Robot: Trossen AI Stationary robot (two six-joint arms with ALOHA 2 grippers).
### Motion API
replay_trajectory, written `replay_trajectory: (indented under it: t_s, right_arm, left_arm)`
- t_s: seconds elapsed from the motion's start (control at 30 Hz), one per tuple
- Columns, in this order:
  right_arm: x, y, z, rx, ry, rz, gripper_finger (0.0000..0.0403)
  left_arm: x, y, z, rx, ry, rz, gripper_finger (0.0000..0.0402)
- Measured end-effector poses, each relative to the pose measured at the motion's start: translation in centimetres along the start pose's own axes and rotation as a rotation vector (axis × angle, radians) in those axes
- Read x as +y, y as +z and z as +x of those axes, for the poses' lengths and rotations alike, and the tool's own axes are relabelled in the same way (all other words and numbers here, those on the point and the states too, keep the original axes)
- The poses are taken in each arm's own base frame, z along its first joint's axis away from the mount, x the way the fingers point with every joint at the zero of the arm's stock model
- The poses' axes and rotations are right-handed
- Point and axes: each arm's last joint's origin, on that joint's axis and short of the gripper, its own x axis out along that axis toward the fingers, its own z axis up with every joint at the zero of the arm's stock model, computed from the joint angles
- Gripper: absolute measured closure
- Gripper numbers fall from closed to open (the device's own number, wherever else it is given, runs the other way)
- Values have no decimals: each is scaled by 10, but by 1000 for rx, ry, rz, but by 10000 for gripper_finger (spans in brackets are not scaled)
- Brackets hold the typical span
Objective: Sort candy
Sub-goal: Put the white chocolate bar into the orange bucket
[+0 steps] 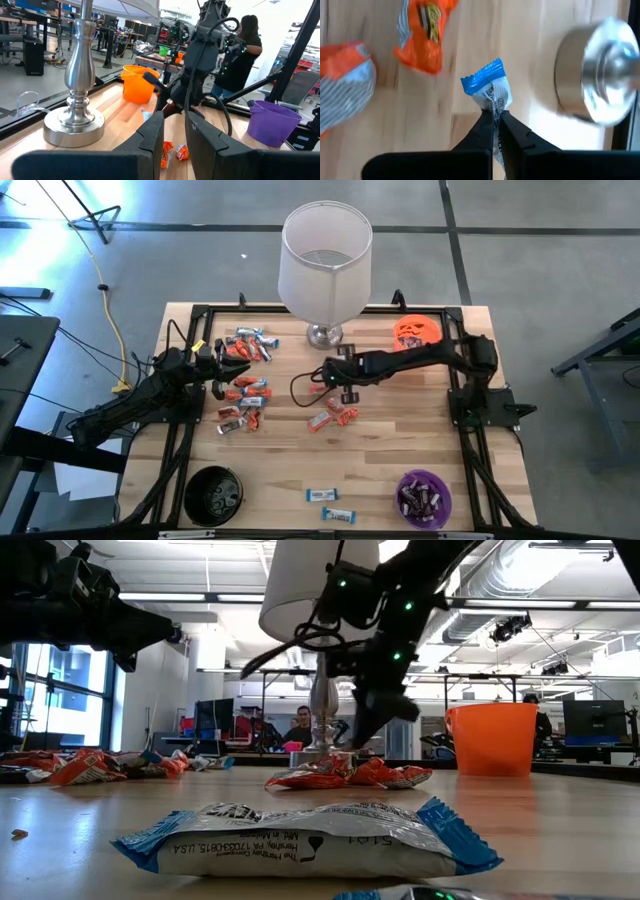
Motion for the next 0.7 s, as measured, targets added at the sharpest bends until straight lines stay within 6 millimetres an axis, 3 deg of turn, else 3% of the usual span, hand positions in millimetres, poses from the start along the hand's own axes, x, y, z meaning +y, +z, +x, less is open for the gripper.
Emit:
replay_trajectory:
  t_s: [0.4, 0.7]
  right_arm:
    - [2, -19, -64, 94, -73, 120, 400]
    - [-9, -50, -95, 282, -106, 182, 400]
  left_arm:
    - [0, 0, 0, 0, 0, 0, 337]
    - [0, 0, 0, 0, 0, 0, 337]
